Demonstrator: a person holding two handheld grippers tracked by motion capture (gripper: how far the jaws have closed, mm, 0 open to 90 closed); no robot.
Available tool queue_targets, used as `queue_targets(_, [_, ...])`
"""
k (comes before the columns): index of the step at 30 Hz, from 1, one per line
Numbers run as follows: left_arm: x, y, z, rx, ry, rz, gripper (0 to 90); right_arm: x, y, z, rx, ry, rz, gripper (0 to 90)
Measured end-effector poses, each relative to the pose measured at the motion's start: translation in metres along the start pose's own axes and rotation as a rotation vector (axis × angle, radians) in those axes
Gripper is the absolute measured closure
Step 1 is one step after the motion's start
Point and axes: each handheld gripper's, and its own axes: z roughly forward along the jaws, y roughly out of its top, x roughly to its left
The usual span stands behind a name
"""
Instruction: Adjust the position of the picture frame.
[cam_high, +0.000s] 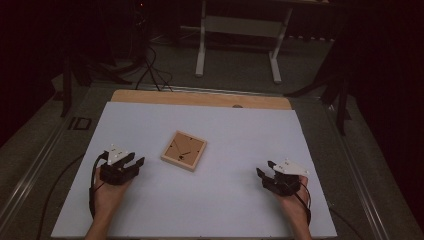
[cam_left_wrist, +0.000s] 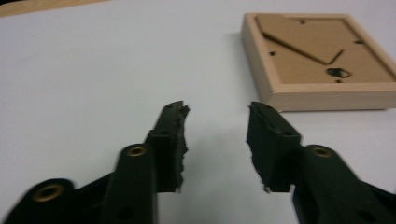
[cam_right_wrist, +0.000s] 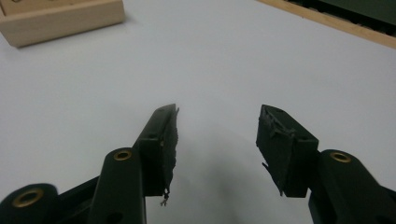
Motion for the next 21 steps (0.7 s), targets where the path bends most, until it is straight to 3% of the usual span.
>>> queue_targets(5, [-0.0041,0.0018,-0.0004,0.0,0.004,0.036,58.8,0.0013,-0.0002,0.0009,0.008,0.006,-0.011,46.2])
queue_targets(11, [-0.0064,0.003,-0.0017,-0.008,-0.021,0.037,61.3,0.0016,-0.0001,-0.0002,0.005,0.007,-0.015,45.8])
queue_targets(16, [-0.0065,0.004,-0.0037,-0.013,-0.049,0.037,81.5,0.0006,-0.0002,-0.0009,-0.002,-0.001,-0.016,46.1])
queue_targets(21, [-0.0064,0.0043,-0.0048,-0.016,-0.061,0.036,87.3,0.0,-0.0001,-0.0015,-0.009,-0.001,-0.013,46.0])
